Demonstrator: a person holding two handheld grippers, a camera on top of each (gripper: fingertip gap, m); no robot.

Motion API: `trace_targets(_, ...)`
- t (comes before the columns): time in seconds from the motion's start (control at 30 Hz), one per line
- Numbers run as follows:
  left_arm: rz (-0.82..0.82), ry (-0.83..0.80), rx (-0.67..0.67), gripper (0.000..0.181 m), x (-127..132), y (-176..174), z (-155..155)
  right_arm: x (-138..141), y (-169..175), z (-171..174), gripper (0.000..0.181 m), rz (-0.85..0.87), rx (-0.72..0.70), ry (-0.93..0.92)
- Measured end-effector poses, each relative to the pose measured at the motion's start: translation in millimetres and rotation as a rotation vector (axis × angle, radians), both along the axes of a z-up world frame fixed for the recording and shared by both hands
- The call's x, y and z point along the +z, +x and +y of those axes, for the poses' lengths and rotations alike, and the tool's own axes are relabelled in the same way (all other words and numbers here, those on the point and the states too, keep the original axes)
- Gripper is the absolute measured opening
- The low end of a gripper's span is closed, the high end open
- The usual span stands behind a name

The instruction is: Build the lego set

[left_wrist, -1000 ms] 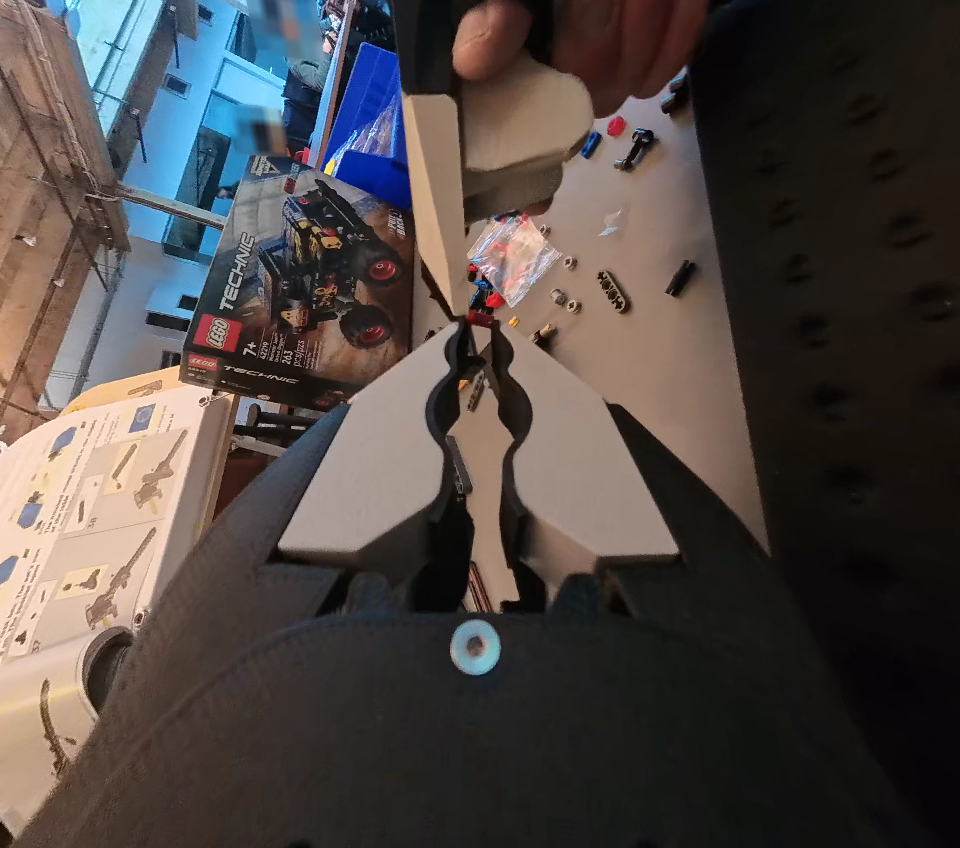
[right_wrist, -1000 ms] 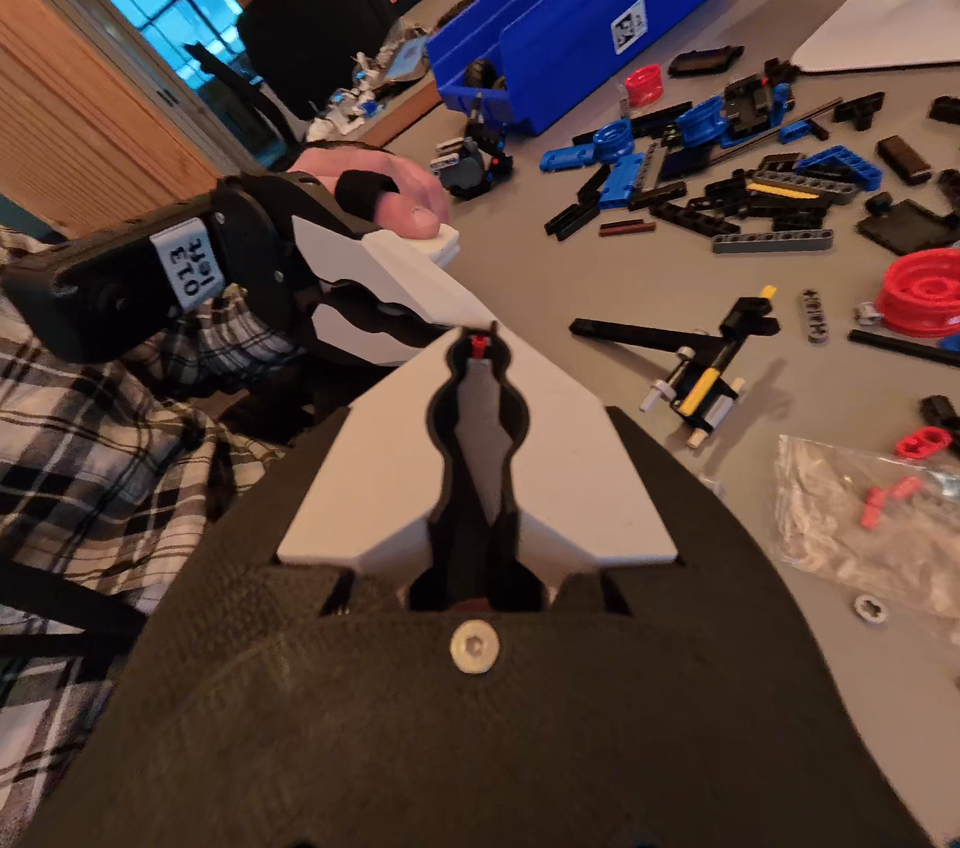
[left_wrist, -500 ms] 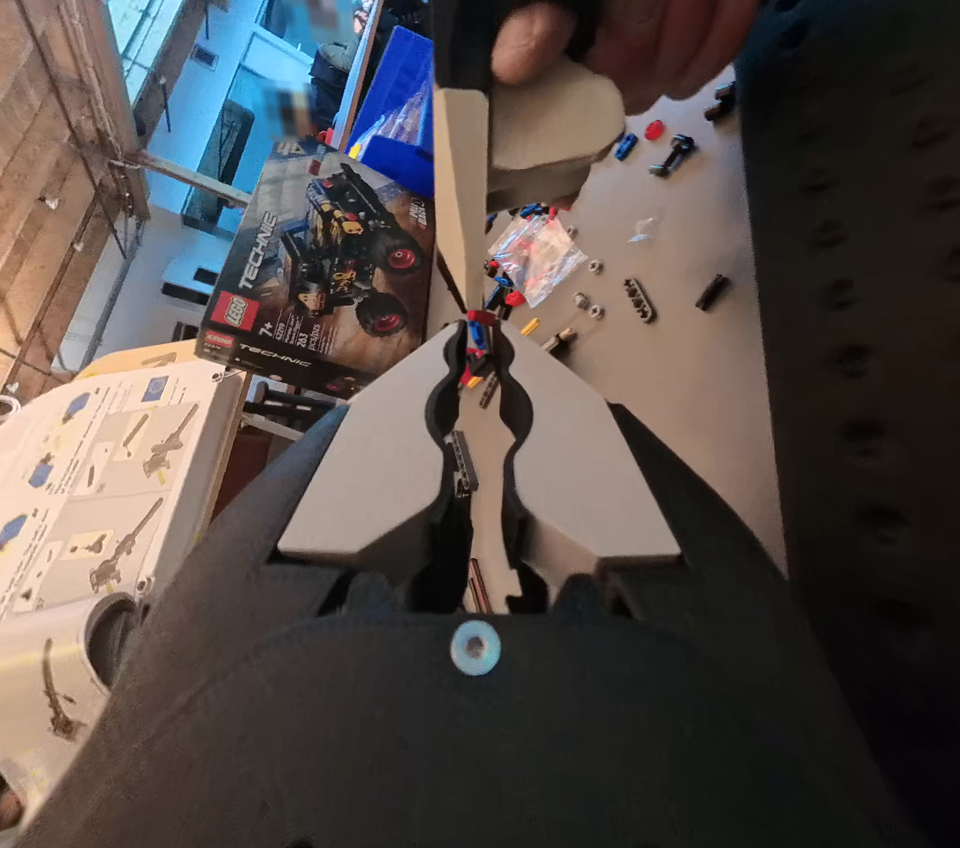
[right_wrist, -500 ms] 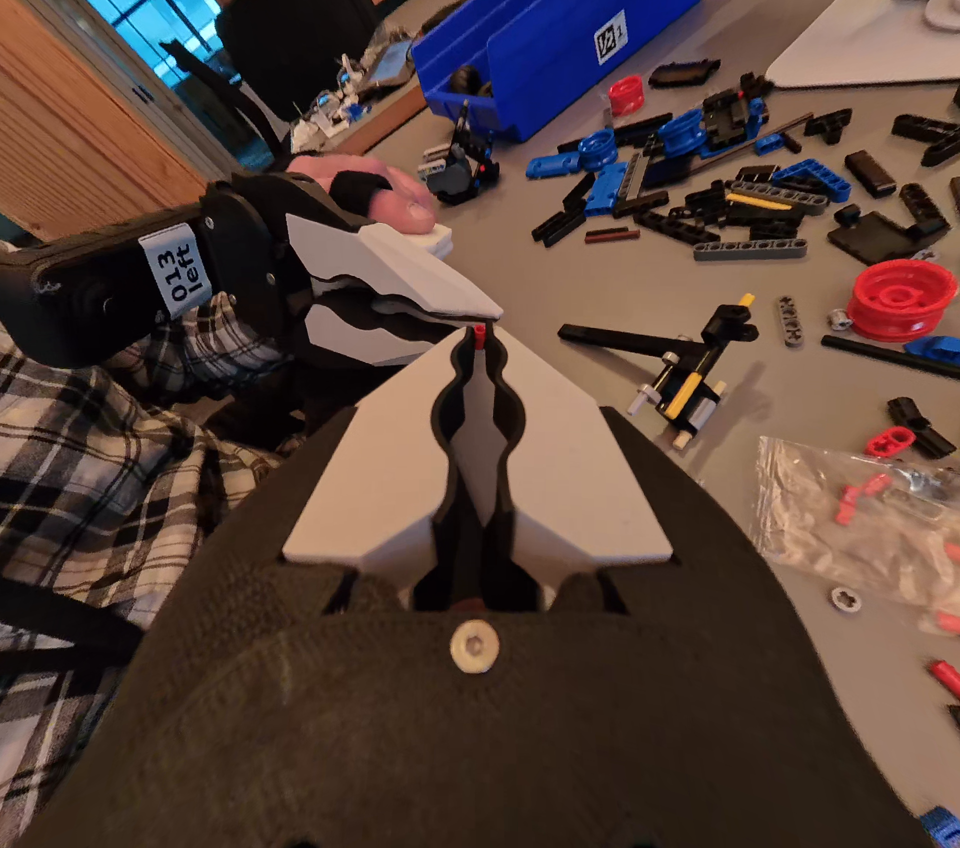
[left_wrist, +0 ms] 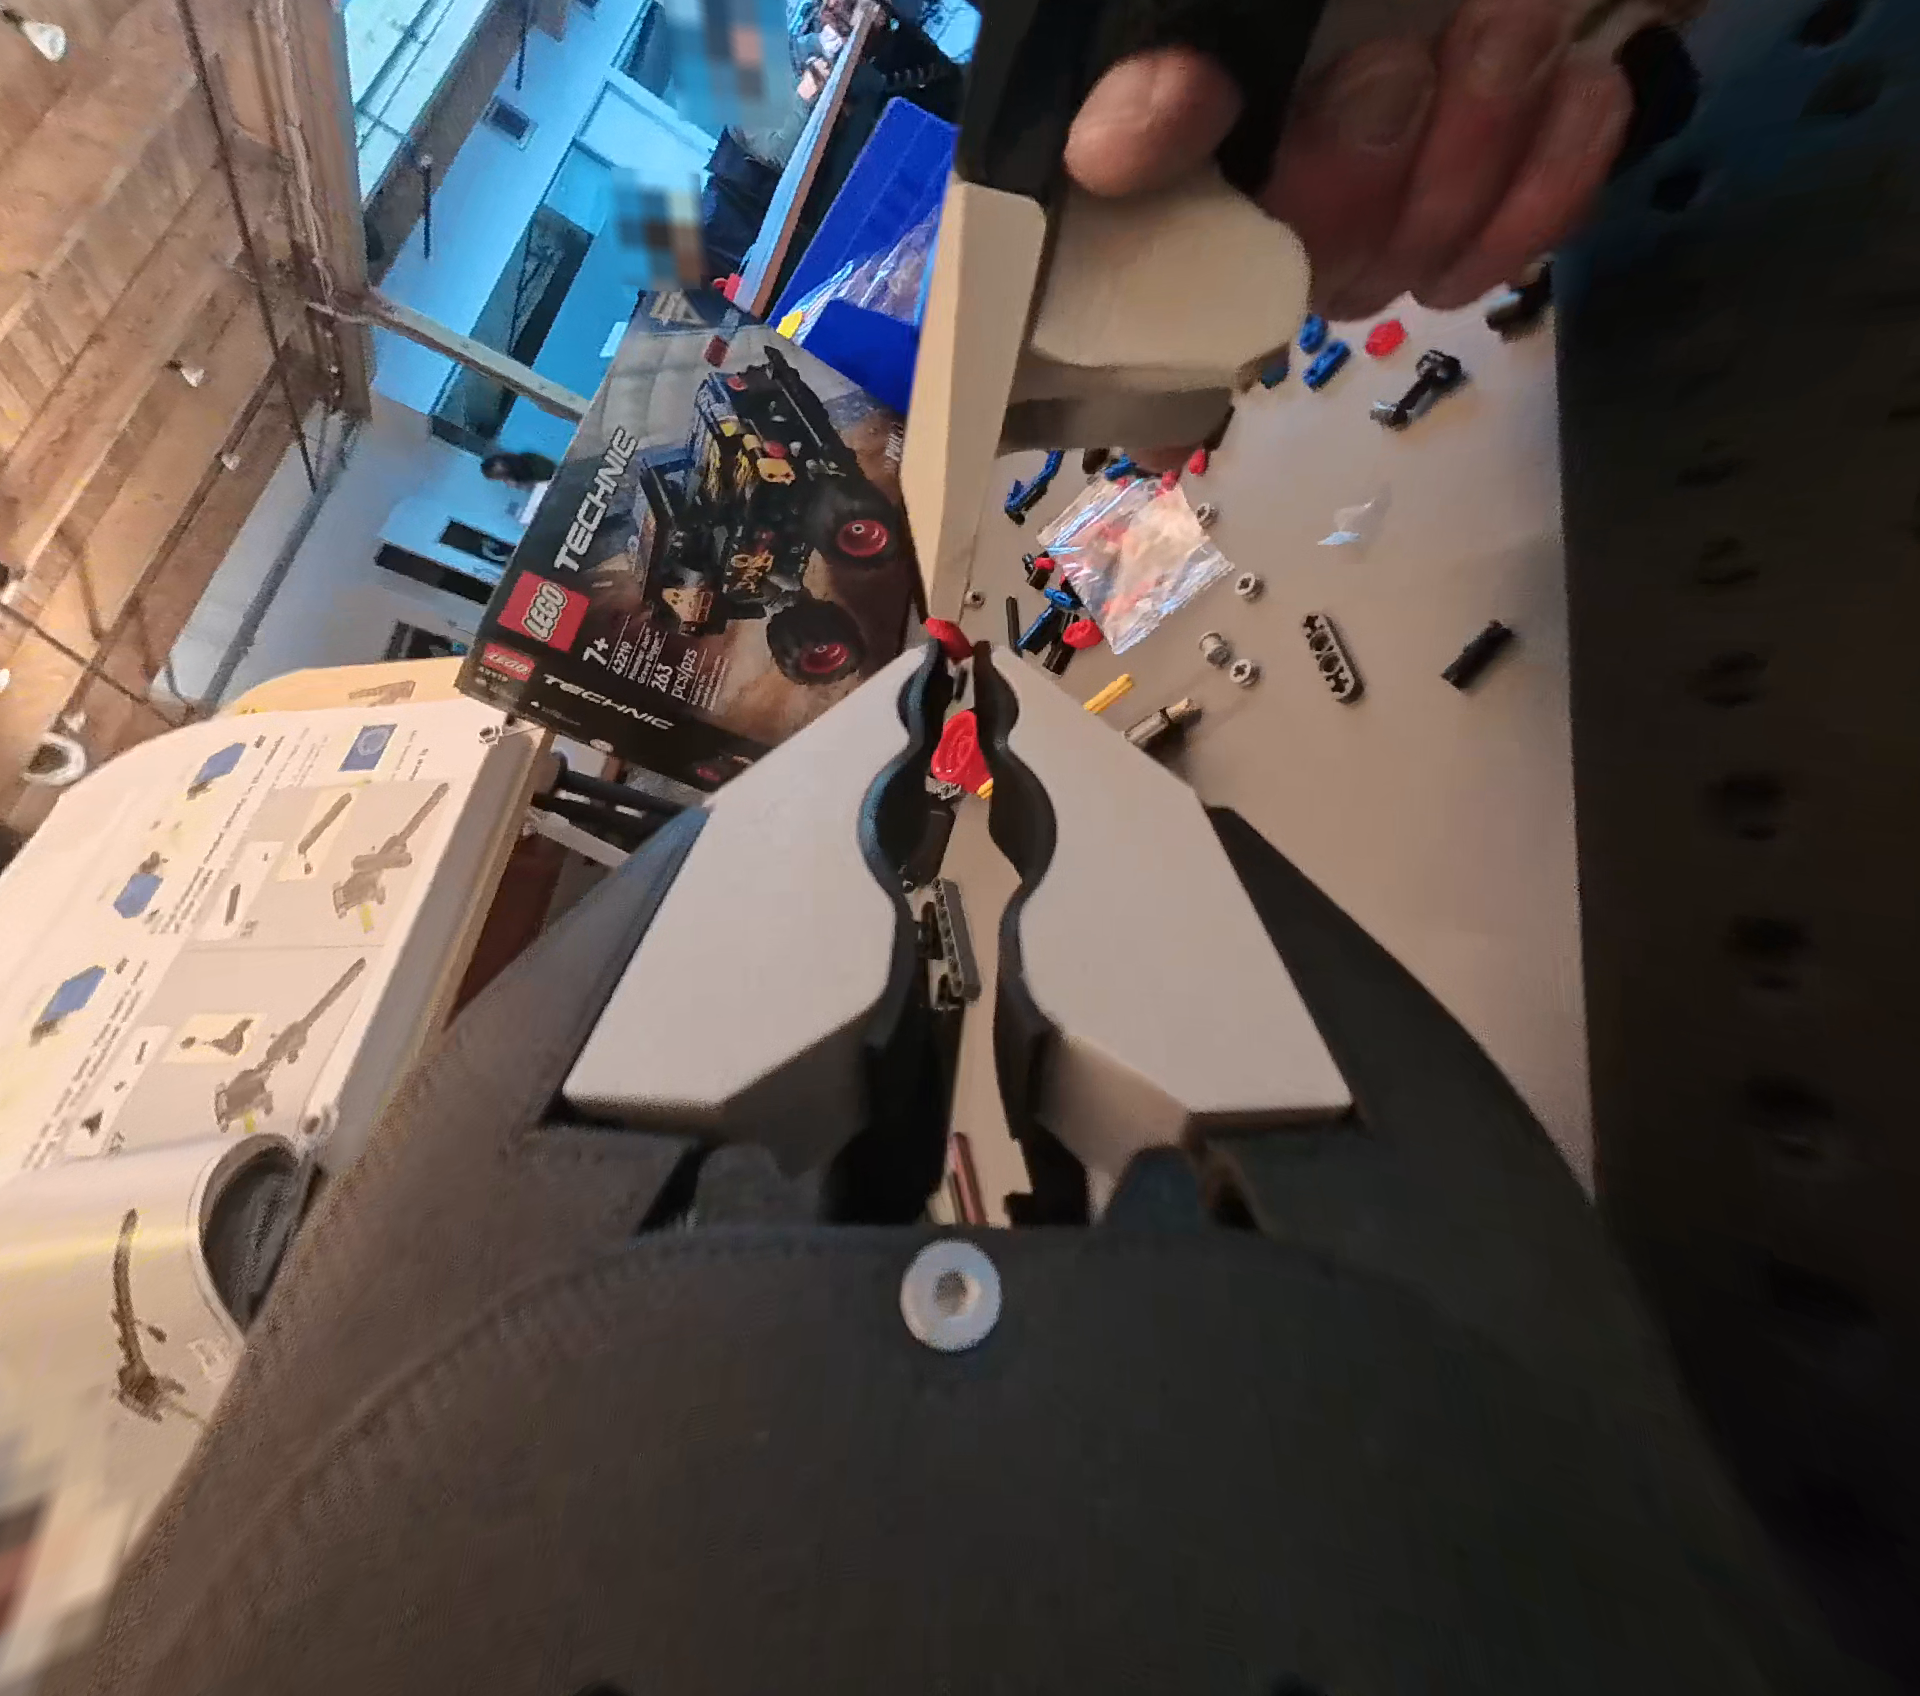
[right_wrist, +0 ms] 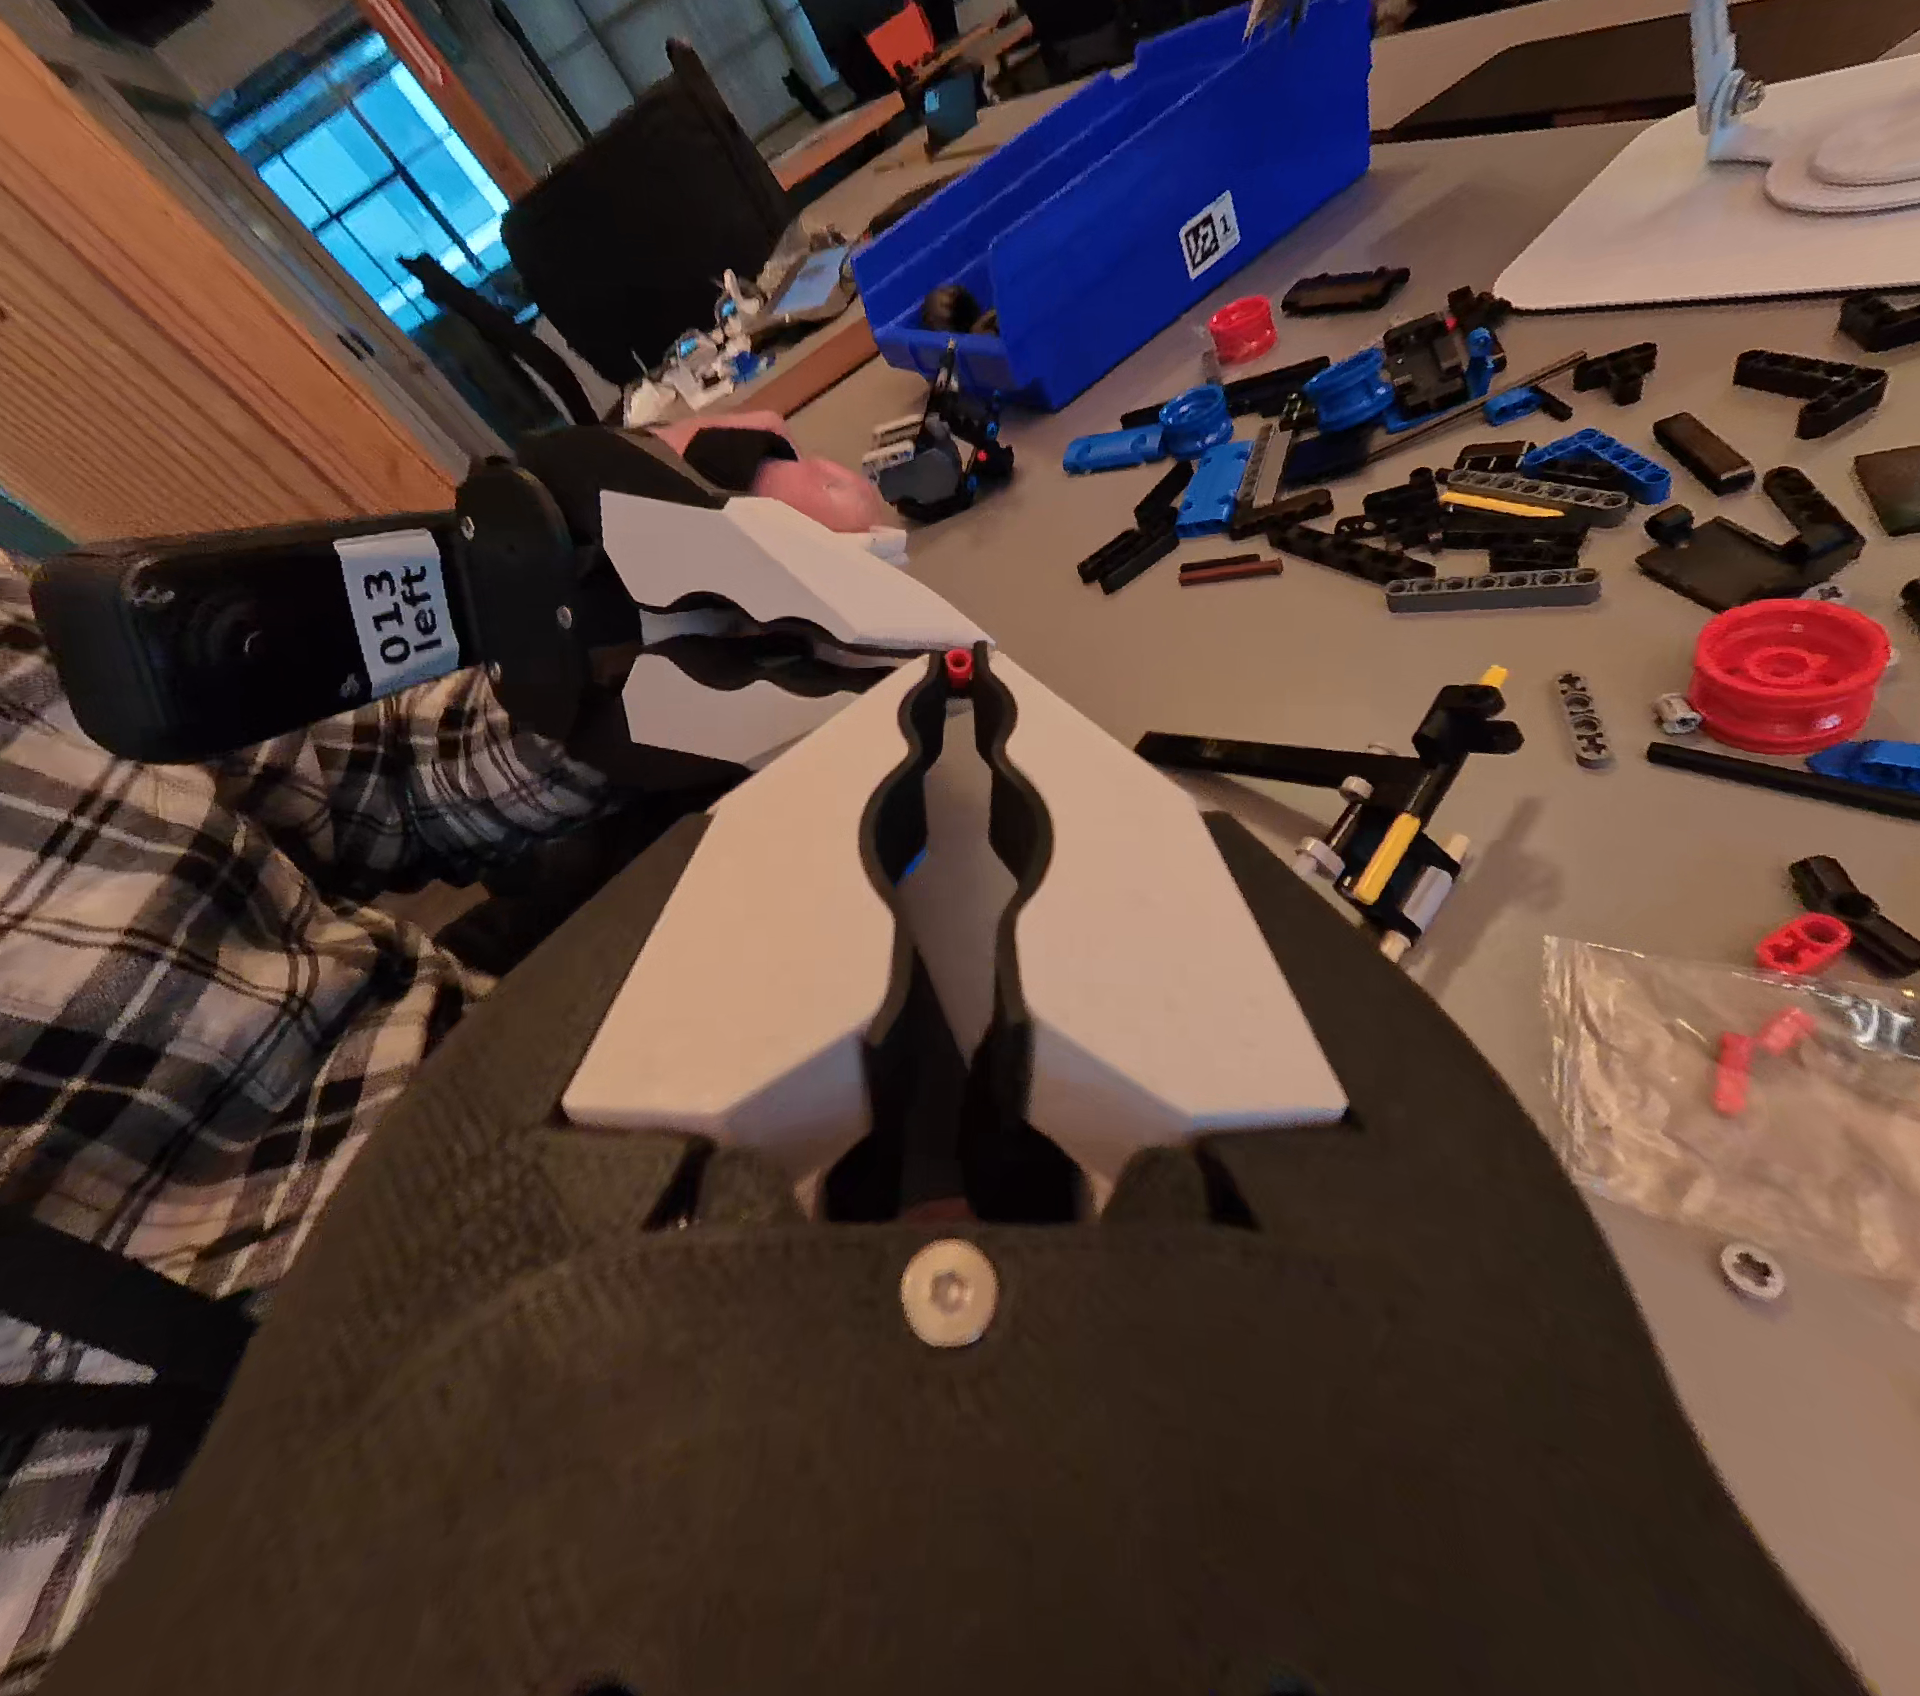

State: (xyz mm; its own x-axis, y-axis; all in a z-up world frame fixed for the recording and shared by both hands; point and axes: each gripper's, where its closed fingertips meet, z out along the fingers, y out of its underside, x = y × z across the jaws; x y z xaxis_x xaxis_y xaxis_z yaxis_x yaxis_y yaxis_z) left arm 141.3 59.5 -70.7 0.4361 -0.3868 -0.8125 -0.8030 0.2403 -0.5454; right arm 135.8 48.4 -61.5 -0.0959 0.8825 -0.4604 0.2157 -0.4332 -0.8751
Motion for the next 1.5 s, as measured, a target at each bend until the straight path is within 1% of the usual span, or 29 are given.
trace_targets(0.17,0.085,0.022,-0.024,0.002,-4.2,1.6,-2.5,-5.8,2.8,-4.0,0.004,-0.086,0.037,0.086)
trace_targets(0.27,0.126,0.020,-0.040,0.002,-8.2,2.6,-4.1,-10.8,4.0,-4.8,0.008,-0.139,0.051,0.130)
trace_targets(0.37,0.164,0.015,-0.051,0.002,-13.1,3.0,-5.2,-16.1,4.8,-6.9,0.006,-0.183,0.067,0.176)
trace_targets(0.47,0.205,-0.003,-0.073,0.002,-19.6,4.0,-7.5,-22.8,5.5,-9.8,0.008,-0.229,0.088,0.211)
trace_targets(0.53,0.233,-0.017,-0.083,0.002,-24.7,4.3,-8.4,-28.0,6.3,-12.1,0.005,-0.260,0.110,0.239)
trace_targets(0.73,0.278,-0.069,-0.106,0.002,-38.8,4.8,-12.4,-42.7,7.4,-16.8,0.003,-0.353,0.151,0.373)
trace_targets(0.83,0.222,-0.114,-0.084,0.003,-40.4,-0.1,-12.1,-44.4,6.4,-14.9,0.003,-0.334,0.129,0.360)
trace_targets(0.9,0.180,-0.182,-0.060,0.012,-43.8,-12.4,-12.5,-45.2,7.5,-8.4,0.003,-0.318,0.087,0.360)
trace_targets(0.97,0.111,-0.272,0.000,0.015,-48.4,-35.3,-8.3,-46.7,8.4,-5.9,0.004,-0.301,0.059,0.348)
trace_targets(1.03,0.057,-0.342,0.072,0.013,-53.9,-61.2,-1.1,-52.8,9.1,-2.1,0.004,-0.309,0.029,0.365)
trace_targets(1.13,0.013,-0.479,0.134,0.017,-71.8,-85.6,5.5,-58.0,8.1,-2.2,0.004,-0.294,0.017,0.362)
trace_targets(1.23,0.005,-0.521,0.136,0.019,-81.7,-86.2,9.8,-56.3,8.0,-0.6,0.004,-0.284,0.001,0.371)
trace_targets(1.37,0.056,-0.544,0.167,0.019,-94.1,-89.8,15.7,-54.8,9.2,-0.2,0.004,-0.270,-0.005,0.367)
trace_targets(1.43,0.026,-0.555,0.150,0.019,-93.9,-85.5,15.3,-54.4,9.6,-0.5,0.004,-0.265,-0.003,0.366)
trace_targets(1.5,0.002,-0.527,0.147,0.019,-86.0,-83.9,18.4,-53.8,9.7,-0.6,0.004,-0.258,-0.001,0.362)
